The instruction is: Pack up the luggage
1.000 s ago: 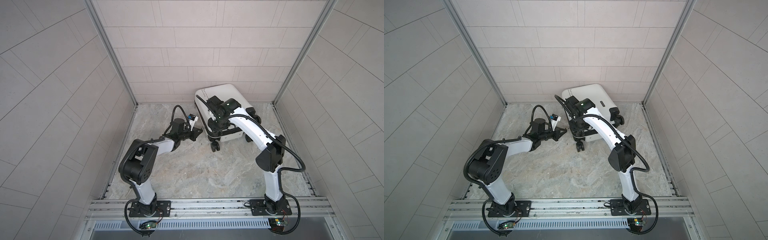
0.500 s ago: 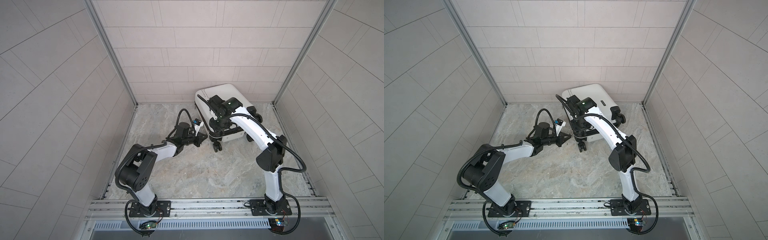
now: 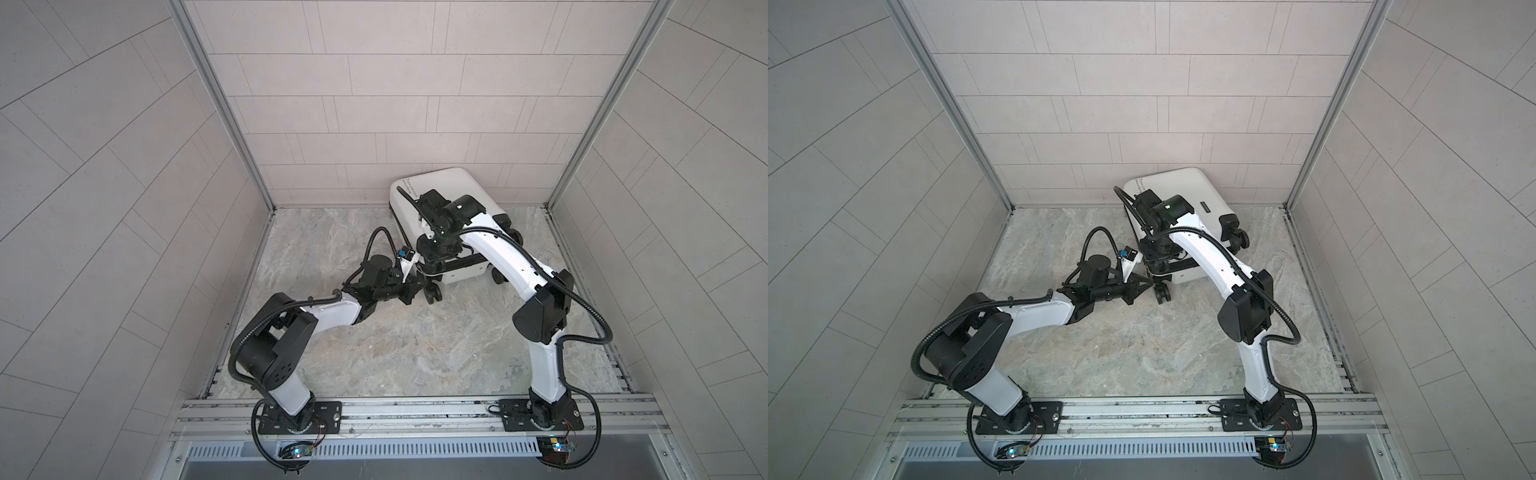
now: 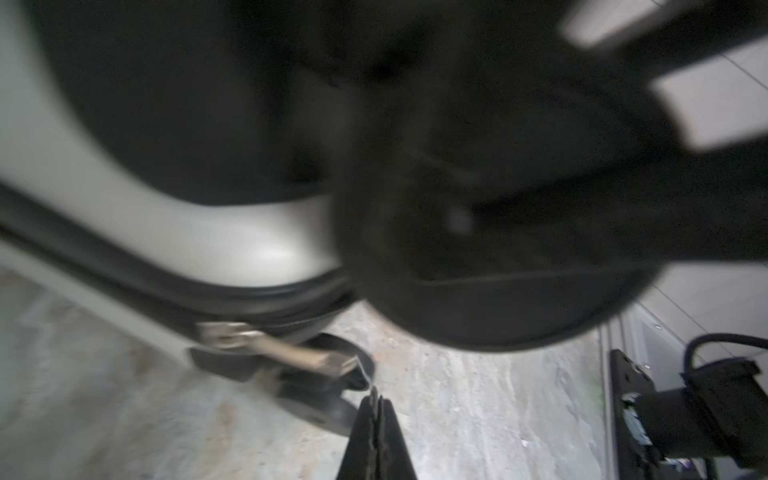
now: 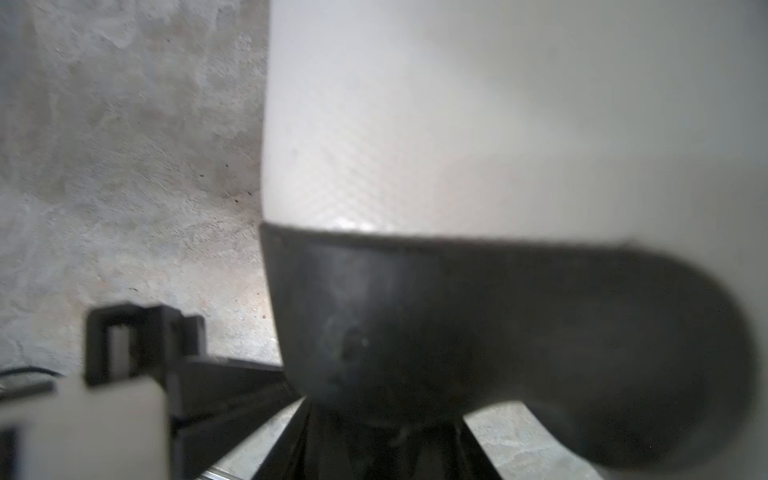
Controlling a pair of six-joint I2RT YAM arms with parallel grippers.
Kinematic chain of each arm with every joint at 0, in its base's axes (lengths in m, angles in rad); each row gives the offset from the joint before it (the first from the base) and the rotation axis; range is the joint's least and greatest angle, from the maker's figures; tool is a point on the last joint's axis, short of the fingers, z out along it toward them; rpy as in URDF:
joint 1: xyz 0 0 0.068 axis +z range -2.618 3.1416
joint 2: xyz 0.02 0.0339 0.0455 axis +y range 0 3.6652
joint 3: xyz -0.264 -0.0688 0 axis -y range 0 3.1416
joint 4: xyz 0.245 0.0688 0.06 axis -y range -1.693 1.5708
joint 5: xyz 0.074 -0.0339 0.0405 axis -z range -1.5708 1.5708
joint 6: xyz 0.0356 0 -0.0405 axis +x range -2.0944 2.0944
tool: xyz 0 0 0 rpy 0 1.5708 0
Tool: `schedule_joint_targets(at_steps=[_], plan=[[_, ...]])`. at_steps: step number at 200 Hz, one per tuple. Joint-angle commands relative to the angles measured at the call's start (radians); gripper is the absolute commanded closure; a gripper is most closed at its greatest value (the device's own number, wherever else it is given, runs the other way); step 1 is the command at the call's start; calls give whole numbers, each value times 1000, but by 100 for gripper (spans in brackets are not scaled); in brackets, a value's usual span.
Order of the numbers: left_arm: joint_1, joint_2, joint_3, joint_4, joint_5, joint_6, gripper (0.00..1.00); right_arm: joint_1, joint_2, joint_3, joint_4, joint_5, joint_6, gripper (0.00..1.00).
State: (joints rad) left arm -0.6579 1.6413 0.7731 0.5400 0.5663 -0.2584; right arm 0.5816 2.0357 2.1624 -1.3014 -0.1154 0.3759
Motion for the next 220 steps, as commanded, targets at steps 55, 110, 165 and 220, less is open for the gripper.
schedule_joint_targets(at_steps=[55, 110, 165, 220], plan=[[-32, -128, -106, 58, -126, -16, 100, -22, -137, -116, 196, 17, 54, 100], [4, -371, -188, -78, -412, 51, 66, -28, -209, -251, 248, 21, 48, 90], [79, -502, -108, -267, -541, 35, 30, -27, -230, -321, 292, 11, 46, 40], [80, -563, -72, -267, -805, 38, 0, -22, -225, -365, 316, 8, 52, 25]])
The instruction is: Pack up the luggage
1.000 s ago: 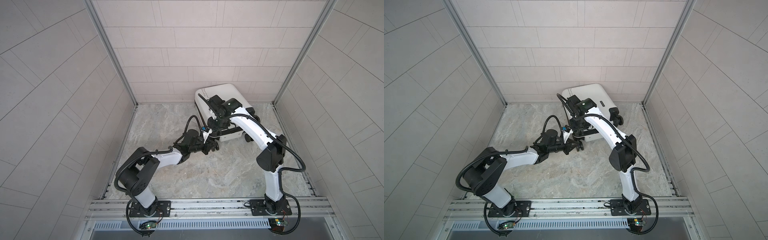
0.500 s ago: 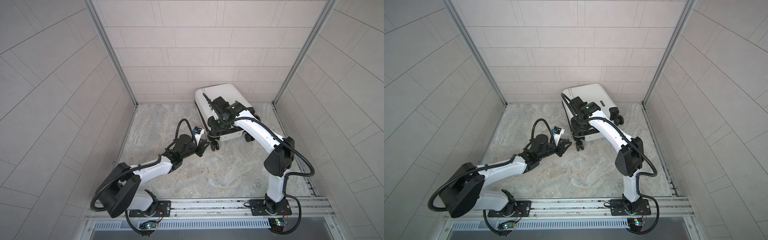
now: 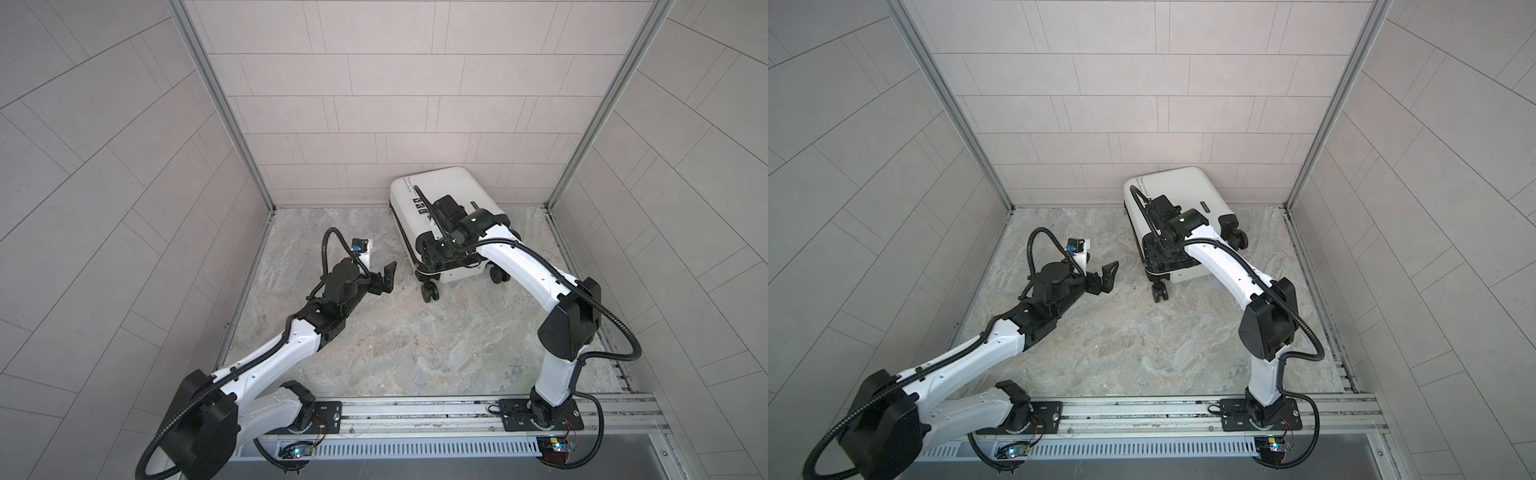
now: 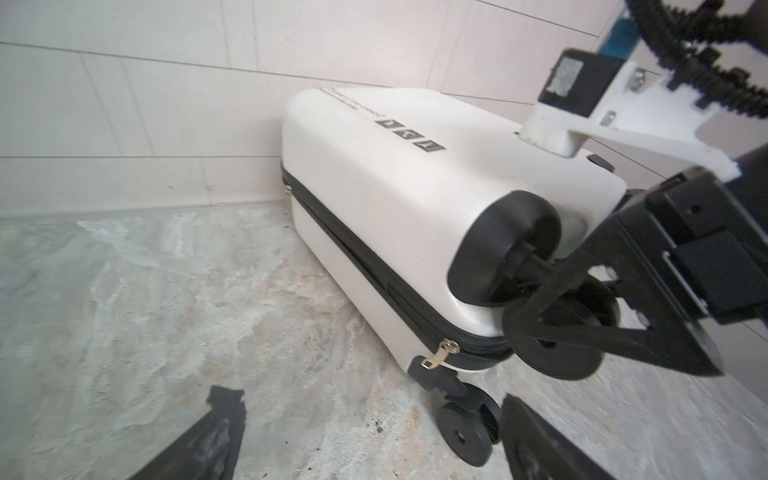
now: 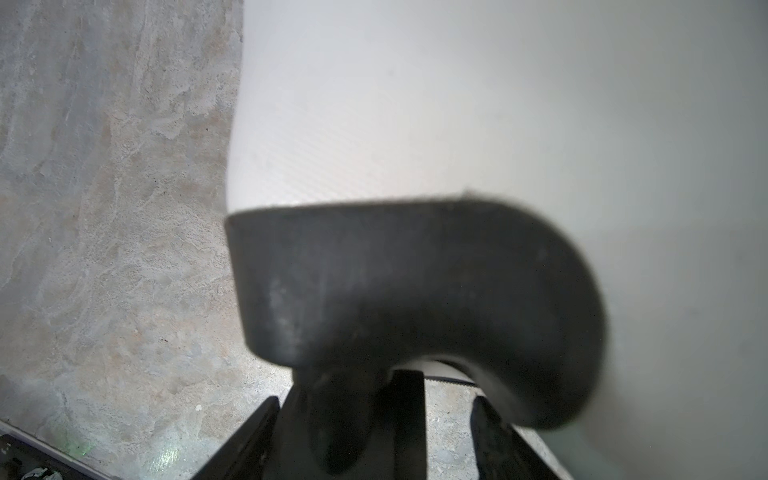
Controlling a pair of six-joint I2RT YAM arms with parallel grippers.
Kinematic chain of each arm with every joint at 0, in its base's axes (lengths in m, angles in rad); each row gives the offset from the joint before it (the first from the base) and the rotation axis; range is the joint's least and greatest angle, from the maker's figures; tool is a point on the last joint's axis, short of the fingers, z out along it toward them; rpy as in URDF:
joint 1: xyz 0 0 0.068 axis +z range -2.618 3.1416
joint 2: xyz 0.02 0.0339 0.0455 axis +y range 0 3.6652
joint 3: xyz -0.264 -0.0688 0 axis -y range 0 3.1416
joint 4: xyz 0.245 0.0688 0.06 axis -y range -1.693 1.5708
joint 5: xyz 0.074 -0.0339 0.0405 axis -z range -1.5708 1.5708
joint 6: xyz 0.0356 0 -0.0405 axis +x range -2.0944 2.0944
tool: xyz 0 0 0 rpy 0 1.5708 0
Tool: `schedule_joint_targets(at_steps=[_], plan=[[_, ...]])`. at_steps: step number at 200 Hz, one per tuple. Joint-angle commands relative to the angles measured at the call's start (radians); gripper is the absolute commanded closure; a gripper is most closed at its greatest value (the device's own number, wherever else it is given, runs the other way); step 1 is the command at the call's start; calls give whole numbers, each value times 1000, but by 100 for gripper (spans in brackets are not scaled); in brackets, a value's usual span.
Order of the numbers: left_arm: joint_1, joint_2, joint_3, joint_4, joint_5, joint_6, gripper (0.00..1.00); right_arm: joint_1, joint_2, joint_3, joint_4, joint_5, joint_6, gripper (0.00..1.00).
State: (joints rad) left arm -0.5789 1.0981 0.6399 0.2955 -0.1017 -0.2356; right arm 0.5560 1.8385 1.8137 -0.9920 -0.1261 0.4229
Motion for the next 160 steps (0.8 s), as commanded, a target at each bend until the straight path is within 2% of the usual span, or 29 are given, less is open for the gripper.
schedule_joint_targets(at_steps=[1, 22, 42, 66, 110, 138, 160], plan=[[1, -18, 64, -26, -136, 20, 0, 3, -27, -17, 7, 18, 6, 25], [3, 24, 123, -103, -91, 45, 0, 8, -25, -25, 12, 14, 5, 25], [8, 80, 149, -139, 36, 57, 3, 12, -22, -29, 12, 14, 4, 28], [9, 167, 160, -137, 197, 66, 19, 12, -24, -35, 12, 17, 7, 41], [10, 330, 136, 6, 422, 71, 33, 13, -30, -28, 1, 15, 5, 64], [8, 418, 138, 77, 474, 74, 35, 12, -30, -25, -9, 19, 5, 70], [8, 457, 118, 167, 489, 87, 35, 12, -35, -24, -15, 23, 10, 71]])
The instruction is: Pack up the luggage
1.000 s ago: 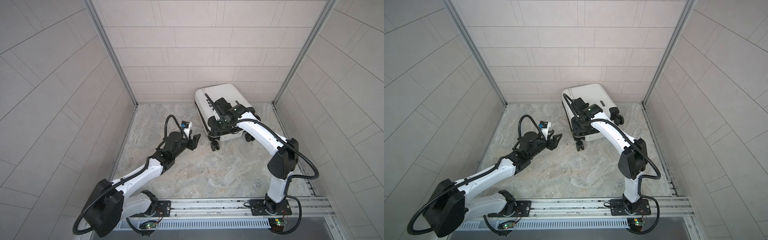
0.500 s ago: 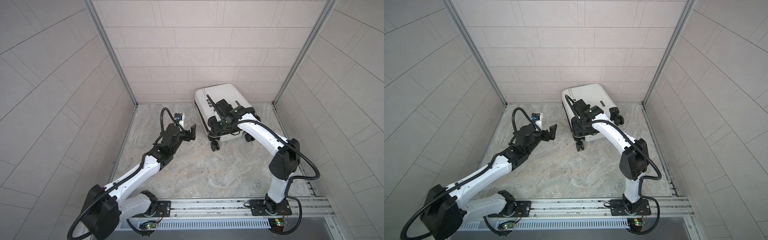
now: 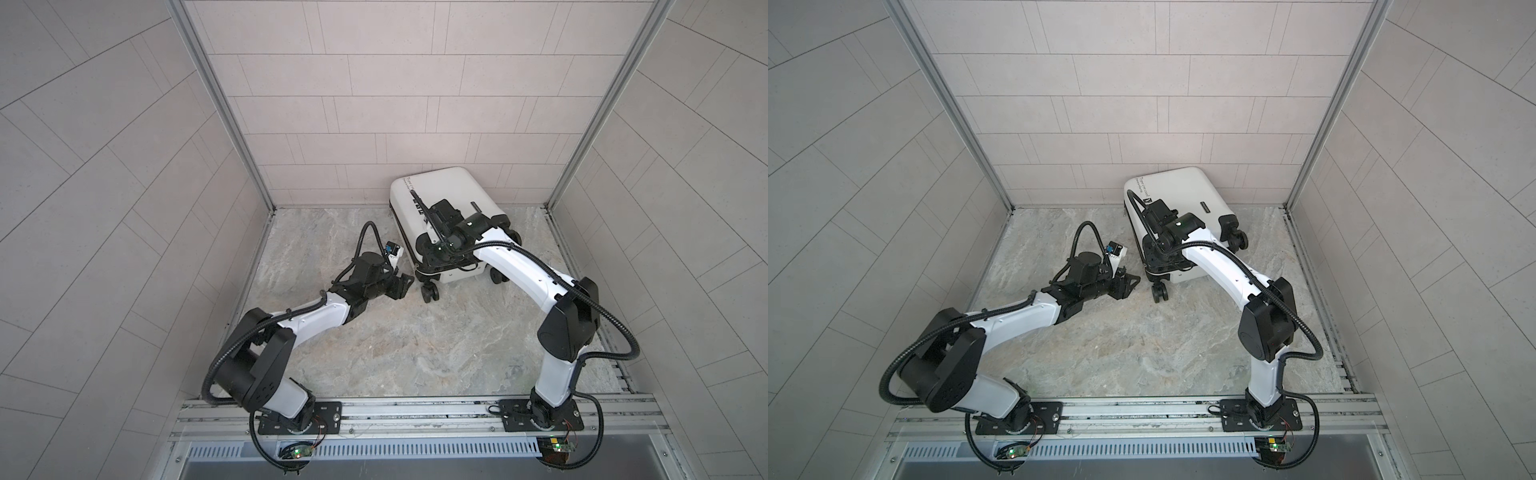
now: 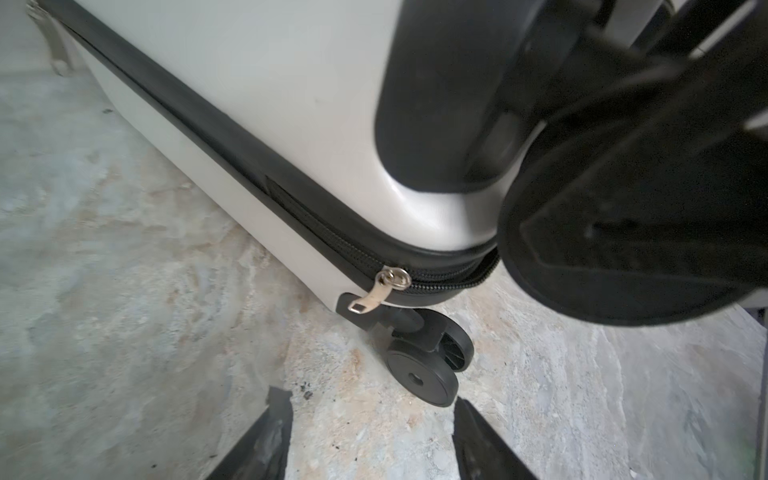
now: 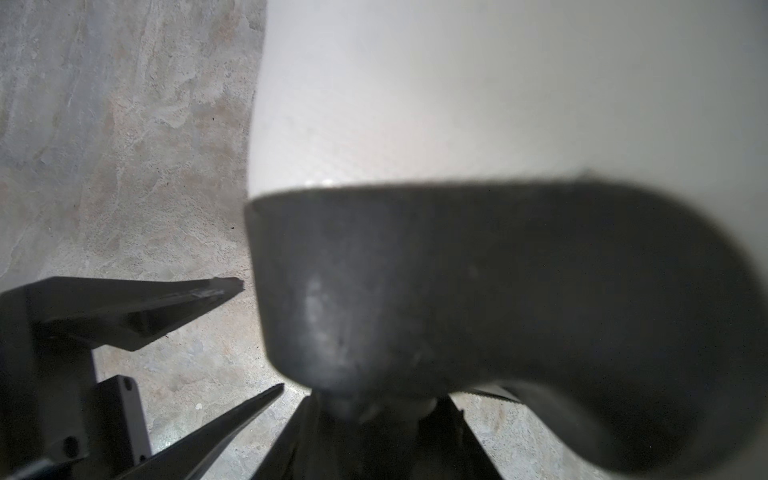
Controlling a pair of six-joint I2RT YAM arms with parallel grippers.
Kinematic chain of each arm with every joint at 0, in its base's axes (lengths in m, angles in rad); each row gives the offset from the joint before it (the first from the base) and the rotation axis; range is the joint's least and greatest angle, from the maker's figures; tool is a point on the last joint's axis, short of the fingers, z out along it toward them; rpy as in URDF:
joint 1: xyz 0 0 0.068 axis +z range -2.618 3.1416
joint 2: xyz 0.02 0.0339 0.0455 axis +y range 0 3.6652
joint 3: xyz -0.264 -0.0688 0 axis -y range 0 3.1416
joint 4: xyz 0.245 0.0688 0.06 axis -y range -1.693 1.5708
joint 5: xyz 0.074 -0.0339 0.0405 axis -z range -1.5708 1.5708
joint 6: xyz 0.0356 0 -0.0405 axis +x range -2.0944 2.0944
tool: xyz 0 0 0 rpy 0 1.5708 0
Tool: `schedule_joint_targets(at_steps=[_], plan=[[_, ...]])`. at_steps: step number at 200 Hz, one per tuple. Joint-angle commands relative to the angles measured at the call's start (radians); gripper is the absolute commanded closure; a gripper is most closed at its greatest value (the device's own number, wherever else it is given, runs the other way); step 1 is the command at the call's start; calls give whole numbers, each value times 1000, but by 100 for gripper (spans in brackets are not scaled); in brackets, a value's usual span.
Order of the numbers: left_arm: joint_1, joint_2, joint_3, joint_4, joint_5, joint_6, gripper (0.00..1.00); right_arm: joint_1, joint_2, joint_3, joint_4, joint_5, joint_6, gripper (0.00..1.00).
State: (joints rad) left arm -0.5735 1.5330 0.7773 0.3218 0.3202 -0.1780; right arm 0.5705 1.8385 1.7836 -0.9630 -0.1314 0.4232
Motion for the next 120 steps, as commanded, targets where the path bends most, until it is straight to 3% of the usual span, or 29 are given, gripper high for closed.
schedule_joint_targets(at_steps=[1, 25, 81, 120], plan=[[2, 24, -22, 146, 69, 29, 35, -3, -35, 6, -44, 29, 9, 71], [6, 84, -20, 209, 128, 54, 35, -2, -40, 8, -50, 37, 14, 71], [22, 202, -17, 356, 96, 53, 38, -4, -41, 8, -60, 43, 14, 76], [65, 255, 10, 409, 135, 35, 47, -4, -36, 19, -72, 44, 12, 78]])
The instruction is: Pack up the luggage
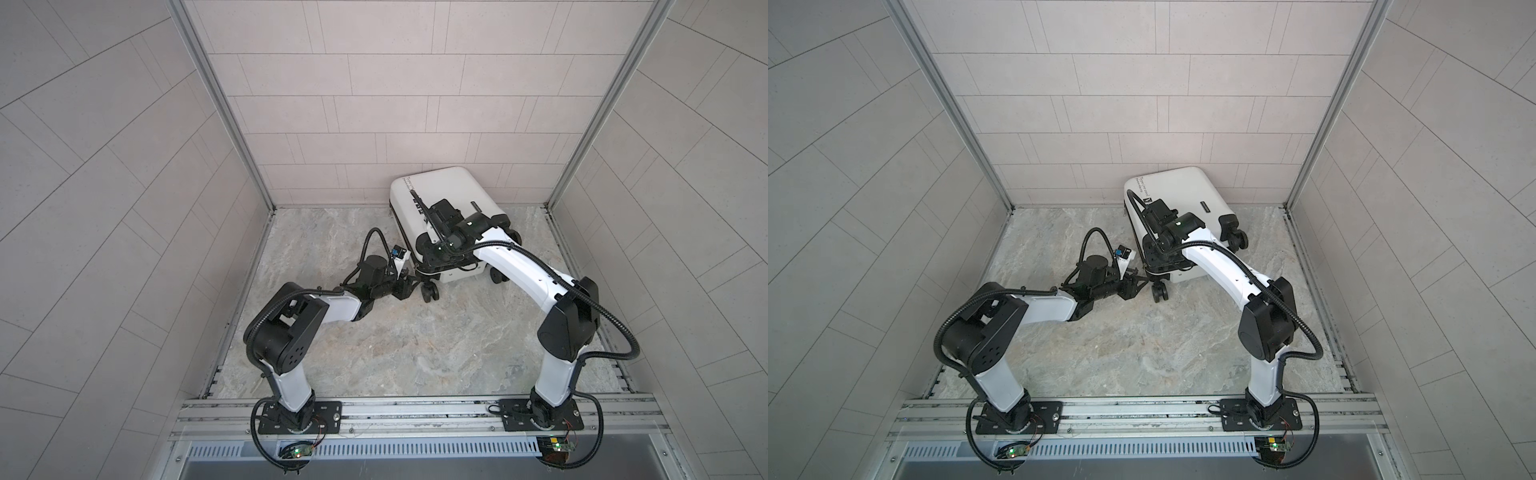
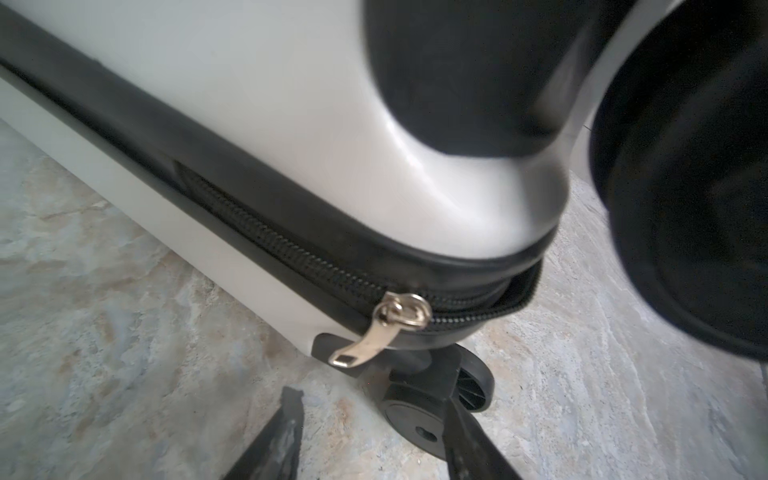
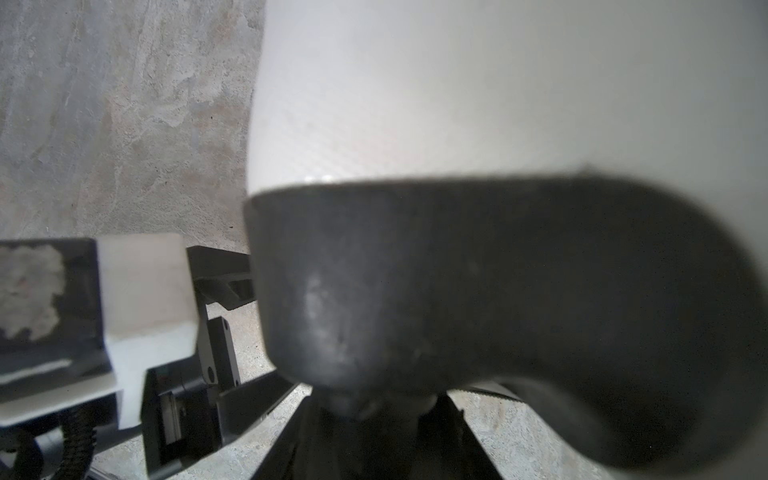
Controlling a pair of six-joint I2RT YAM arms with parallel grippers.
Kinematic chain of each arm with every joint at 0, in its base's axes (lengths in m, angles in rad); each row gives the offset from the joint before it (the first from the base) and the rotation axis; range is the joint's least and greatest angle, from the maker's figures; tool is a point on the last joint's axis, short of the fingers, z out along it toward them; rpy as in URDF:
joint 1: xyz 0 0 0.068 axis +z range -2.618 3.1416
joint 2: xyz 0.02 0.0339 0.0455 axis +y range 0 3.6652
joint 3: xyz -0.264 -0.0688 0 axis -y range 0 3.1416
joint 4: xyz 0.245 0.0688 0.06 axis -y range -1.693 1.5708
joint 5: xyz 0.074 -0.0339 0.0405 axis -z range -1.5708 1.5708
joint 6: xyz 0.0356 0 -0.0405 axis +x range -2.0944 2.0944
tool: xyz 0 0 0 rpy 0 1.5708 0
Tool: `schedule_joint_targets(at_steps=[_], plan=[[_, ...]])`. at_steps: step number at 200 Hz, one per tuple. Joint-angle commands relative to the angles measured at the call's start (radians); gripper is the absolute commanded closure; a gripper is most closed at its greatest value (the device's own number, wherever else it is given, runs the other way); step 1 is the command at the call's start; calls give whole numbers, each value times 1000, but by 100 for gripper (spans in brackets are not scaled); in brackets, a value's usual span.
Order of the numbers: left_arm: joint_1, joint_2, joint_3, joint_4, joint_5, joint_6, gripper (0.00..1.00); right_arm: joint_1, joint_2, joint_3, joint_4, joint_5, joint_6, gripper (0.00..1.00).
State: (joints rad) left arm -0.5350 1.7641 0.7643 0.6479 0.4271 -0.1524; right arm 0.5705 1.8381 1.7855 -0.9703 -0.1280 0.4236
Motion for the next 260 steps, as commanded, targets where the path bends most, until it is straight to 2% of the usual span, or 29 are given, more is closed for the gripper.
schedule_joint_targets(at_steps=[1, 56, 99, 133, 177, 260], plan=[[28, 25, 24, 85, 30, 10, 47, -4, -36, 17, -66, 41, 12, 78], [47, 54, 96, 25, 174, 38, 52, -3, -30, 33, -86, 52, 9, 78], [47, 81, 140, -15, 207, 67, 52, -4, -21, 40, -97, 53, 9, 79], [37, 88, 167, 9, 226, 44, 57, -4, -14, 51, -103, 53, 7, 80], [11, 77, 188, 2, 226, 37, 60, -4, -10, 57, -96, 50, 10, 81], [-2, 96, 195, 40, 116, 0, 83, -4, 1, 75, -106, 43, 6, 84]])
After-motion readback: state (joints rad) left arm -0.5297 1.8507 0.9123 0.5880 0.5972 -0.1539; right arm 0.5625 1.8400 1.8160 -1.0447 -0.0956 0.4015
